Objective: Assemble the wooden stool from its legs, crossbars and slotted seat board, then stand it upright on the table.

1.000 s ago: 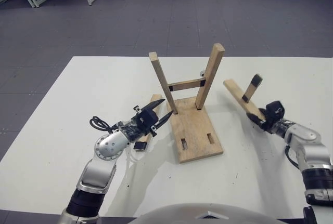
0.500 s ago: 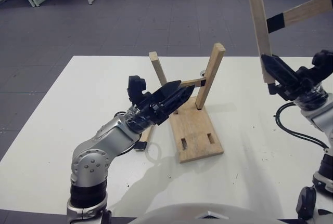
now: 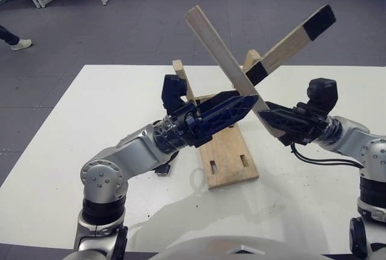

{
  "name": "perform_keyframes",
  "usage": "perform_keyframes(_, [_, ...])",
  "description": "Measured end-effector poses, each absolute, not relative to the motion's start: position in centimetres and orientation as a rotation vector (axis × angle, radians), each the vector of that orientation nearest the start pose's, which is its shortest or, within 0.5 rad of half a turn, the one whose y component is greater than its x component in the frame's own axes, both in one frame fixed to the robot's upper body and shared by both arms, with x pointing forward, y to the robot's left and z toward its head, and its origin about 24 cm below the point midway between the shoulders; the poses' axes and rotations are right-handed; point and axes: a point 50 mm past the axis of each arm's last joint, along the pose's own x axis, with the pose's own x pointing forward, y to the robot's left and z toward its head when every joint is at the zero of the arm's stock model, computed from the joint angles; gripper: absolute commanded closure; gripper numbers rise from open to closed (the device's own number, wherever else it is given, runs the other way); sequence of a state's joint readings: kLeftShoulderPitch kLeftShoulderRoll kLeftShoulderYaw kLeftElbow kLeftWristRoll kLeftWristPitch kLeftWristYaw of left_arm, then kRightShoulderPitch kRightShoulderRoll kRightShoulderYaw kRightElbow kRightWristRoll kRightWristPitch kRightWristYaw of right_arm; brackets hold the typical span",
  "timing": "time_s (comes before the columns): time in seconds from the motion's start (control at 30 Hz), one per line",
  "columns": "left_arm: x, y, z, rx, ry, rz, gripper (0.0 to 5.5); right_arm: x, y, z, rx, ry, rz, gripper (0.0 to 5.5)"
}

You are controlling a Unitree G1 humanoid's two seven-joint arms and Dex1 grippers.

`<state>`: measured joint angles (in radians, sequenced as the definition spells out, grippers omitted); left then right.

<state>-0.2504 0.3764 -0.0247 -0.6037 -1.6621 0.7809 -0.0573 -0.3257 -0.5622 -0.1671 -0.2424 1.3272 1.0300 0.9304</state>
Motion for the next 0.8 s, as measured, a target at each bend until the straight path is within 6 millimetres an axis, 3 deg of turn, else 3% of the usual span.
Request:
perform_keyframes(0.2, [20.5, 8.97, 19.57, -0.784, 0.145, -1.233, 0.96, 23.32, -15.36, 17.15, 0.68, 0.219, 1.562, 3.49])
perform_keyframes(0.67, [20.86, 9.39, 19.22, -0.689, 0.109, -1.238, 3.4, 23.23, -15.19, 16.81, 0.657, 0.235, 1.597, 3.49])
perform_keyframes(0.8, [20.88, 9.53, 18.9, -0.673, 0.105, -1.244, 3.44, 23.2, -15.17, 16.67, 0.654, 0.25, 1.598, 3.49])
